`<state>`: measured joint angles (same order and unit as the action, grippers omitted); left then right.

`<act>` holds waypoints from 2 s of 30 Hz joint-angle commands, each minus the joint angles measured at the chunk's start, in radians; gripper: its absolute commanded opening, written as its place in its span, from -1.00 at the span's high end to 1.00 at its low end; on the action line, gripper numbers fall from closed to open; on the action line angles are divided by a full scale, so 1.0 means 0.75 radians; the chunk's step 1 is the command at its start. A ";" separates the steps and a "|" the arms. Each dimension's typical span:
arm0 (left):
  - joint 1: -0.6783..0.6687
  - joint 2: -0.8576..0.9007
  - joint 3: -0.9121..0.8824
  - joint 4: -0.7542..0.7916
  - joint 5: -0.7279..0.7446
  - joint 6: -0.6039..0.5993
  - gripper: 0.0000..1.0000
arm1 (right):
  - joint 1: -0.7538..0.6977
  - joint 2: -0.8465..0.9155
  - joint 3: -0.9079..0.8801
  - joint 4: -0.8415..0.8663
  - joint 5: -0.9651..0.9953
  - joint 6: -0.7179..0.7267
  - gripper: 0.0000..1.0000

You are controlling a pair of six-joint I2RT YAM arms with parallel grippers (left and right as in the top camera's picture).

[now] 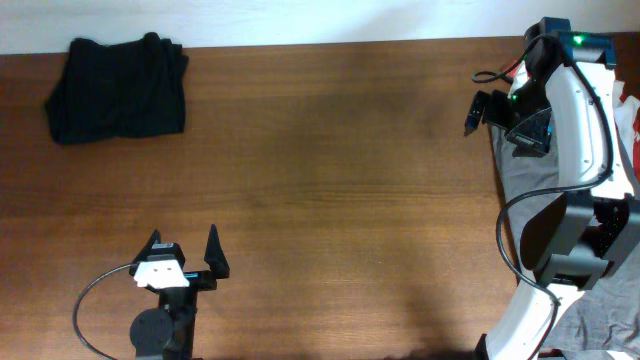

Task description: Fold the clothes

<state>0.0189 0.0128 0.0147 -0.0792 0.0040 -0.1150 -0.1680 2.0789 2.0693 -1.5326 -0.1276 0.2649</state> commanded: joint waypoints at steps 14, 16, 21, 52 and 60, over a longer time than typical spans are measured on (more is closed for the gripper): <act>0.005 -0.010 -0.009 -0.002 0.024 0.020 -0.98 | -0.003 -0.038 0.014 0.036 0.117 0.002 -0.97; 0.005 -0.010 -0.009 -0.002 0.024 0.020 -0.98 | 0.006 -0.137 0.014 0.093 0.169 0.002 -0.97; 0.005 -0.010 -0.009 -0.001 0.024 0.020 -0.98 | 0.014 -0.573 0.014 0.244 0.310 0.001 -0.97; 0.005 -0.010 -0.008 -0.002 0.024 0.020 -0.98 | 0.236 -2.765 -2.458 1.867 0.188 -0.034 -0.97; 0.005 -0.010 -0.008 -0.002 0.024 0.020 -0.98 | 0.310 -2.767 -2.539 1.891 0.297 -0.035 -0.97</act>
<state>0.0189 0.0109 0.0147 -0.0792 0.0113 -0.1150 0.0570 0.0154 0.1864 -0.1204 0.0696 0.2497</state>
